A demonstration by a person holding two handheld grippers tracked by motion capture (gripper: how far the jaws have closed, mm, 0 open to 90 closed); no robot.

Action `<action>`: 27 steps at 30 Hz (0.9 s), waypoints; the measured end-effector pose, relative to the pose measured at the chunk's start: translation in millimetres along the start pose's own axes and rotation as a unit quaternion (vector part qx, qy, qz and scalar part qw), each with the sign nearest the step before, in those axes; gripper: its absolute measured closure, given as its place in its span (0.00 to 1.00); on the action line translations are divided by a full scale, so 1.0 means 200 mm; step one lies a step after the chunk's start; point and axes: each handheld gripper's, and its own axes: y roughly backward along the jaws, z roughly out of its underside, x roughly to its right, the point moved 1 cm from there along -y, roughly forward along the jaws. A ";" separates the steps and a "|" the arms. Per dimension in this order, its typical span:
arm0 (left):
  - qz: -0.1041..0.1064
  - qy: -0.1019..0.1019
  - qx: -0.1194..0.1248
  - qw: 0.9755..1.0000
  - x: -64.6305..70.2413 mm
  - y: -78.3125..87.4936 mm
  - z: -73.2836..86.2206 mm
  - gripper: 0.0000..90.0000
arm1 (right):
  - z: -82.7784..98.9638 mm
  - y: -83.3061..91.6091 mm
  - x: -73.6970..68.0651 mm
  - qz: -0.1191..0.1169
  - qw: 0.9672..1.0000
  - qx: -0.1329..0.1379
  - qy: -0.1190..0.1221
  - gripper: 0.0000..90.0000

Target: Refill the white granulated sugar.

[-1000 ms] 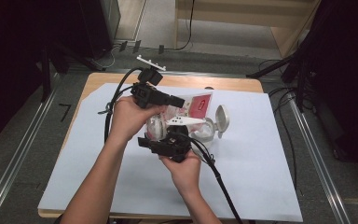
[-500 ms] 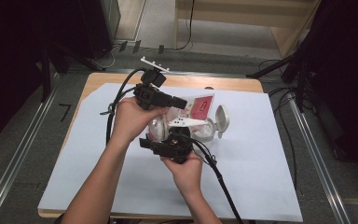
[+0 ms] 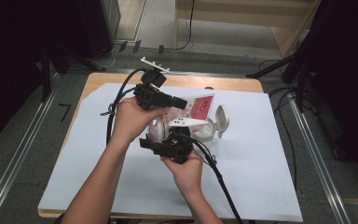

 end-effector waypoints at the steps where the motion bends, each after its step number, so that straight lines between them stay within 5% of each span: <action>1: -0.001 0.000 -0.001 1.000 0.00 0.00 0.00 0.96 | 0.00 0.00 0.00 -0.002 1.000 -0.002 0.000 0.70; 27: 0.003 -0.007 -0.010 1.000 -0.01 0.00 0.01 0.91 | -0.01 0.00 -0.01 -0.004 1.000 -0.005 0.004 0.70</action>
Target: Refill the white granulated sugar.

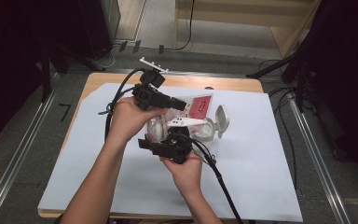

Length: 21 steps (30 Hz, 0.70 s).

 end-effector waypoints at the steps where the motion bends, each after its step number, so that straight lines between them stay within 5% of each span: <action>1: -0.002 0.004 0.001 1.000 0.00 0.00 0.00 0.91 | 0.00 0.00 0.00 -0.002 1.000 0.000 -0.003 0.70; 21: -0.009 0.009 0.032 0.999 0.01 -0.02 -0.01 0.92 | -0.02 0.02 0.04 -0.016 1.000 0.005 0.003 0.70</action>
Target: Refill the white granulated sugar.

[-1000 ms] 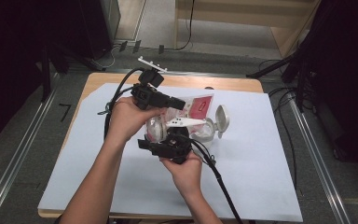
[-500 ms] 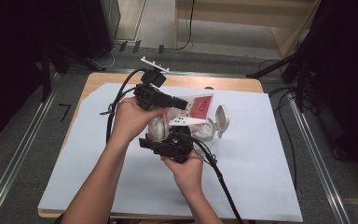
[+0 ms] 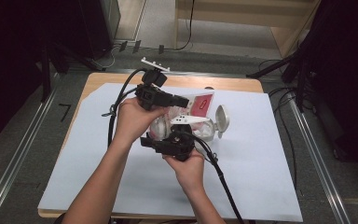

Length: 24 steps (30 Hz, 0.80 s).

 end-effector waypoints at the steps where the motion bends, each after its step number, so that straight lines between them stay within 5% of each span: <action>1: 0.000 0.000 0.001 1.000 0.00 0.00 0.00 0.92 | 0.00 0.00 0.00 0.000 1.000 0.000 0.000 0.70; 24: 0.006 0.018 0.012 1.000 -0.03 0.02 0.00 0.94 | -0.01 -0.01 -0.02 0.014 1.000 -0.010 0.020 0.69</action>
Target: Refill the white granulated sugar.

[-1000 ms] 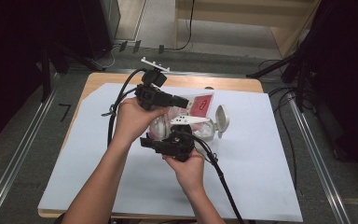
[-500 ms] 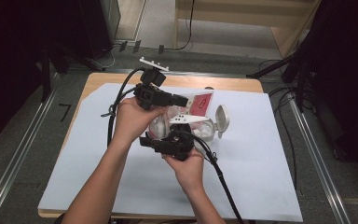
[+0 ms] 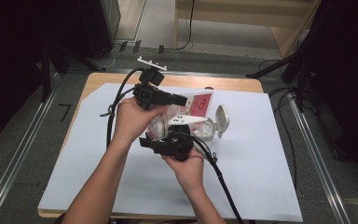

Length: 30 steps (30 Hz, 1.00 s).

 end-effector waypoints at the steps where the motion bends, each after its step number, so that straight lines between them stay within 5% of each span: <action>1: 0.001 0.000 0.000 1.000 0.00 0.00 0.00 0.94 | 0.00 0.00 0.00 -0.001 1.000 0.001 -0.002 0.69; 15: 0.023 0.025 0.008 0.999 -0.06 0.01 0.01 0.94 | -0.01 0.00 0.00 -0.002 1.000 -0.001 -0.009 0.70; 30: 0.017 0.029 0.008 0.999 -0.06 0.02 0.00 0.93 | -0.01 -0.02 0.00 -0.011 1.000 0.000 -0.015 0.70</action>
